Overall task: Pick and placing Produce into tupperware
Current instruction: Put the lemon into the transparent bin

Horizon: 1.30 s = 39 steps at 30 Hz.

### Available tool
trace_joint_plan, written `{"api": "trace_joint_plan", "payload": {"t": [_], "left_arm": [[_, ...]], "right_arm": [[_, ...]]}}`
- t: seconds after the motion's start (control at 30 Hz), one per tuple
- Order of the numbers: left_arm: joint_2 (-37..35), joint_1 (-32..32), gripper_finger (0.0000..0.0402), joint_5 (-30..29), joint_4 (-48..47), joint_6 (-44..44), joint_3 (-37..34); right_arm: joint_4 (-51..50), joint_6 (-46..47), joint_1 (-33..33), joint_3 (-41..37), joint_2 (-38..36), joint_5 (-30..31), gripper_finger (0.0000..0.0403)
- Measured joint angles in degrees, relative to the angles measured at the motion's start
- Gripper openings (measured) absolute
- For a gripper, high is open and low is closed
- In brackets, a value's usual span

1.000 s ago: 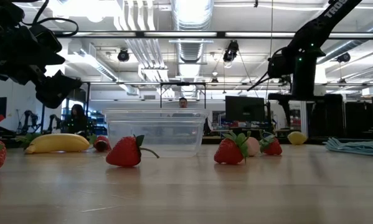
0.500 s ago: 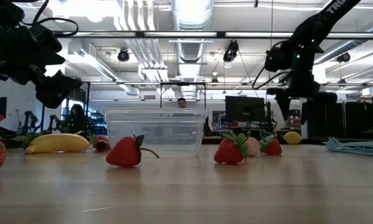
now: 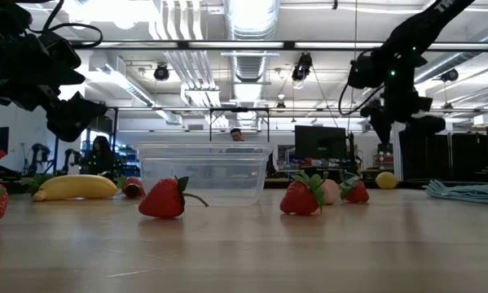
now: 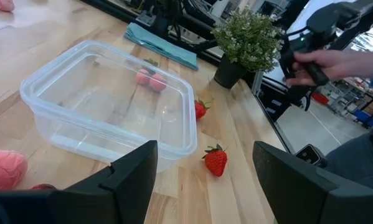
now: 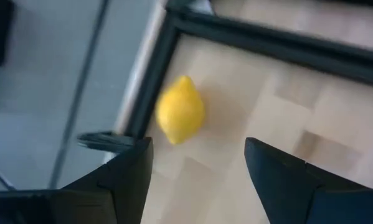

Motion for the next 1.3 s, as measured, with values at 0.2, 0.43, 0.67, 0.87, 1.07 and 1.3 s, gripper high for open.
{"api": "trace_joint_plan", "payload": {"t": [0.2, 0.43, 0.67, 0.87, 1.07, 1.3], "left_arm": [[0.0, 0.0, 0.0249, 0.0, 0.0, 0.0, 0.0], [0.0, 0.0, 0.0249, 0.0, 0.0, 0.0, 0.0], [0.0, 0.0, 0.0249, 0.0, 0.0, 0.0, 0.0], [0.0, 0.0, 0.0249, 0.0, 0.0, 0.0, 0.0], [0.0, 0.0, 0.0249, 0.0, 0.0, 0.0, 0.0], [0.0, 0.0, 0.0249, 0.0, 0.0, 0.0, 0.0]], "right_arm": [[-0.1, 4.5, -1.4, -0.9, 1.3, -1.8, 0.0244], [0.3, 7.8, -4.0, -0.9, 1.3, -1.2, 0.0244], [3.6, 4.8, -4.4, -0.8, 3.4, -5.4, 0.0245], [2.7, 7.9, -4.4, -0.8, 5.9, -6.9, 0.0245], [2.2, 9.0, -5.7, -0.8, 6.1, -5.0, 0.0245], [2.5, 9.1, -6.4, -0.9, 8.8, -7.3, 0.0244]]}}
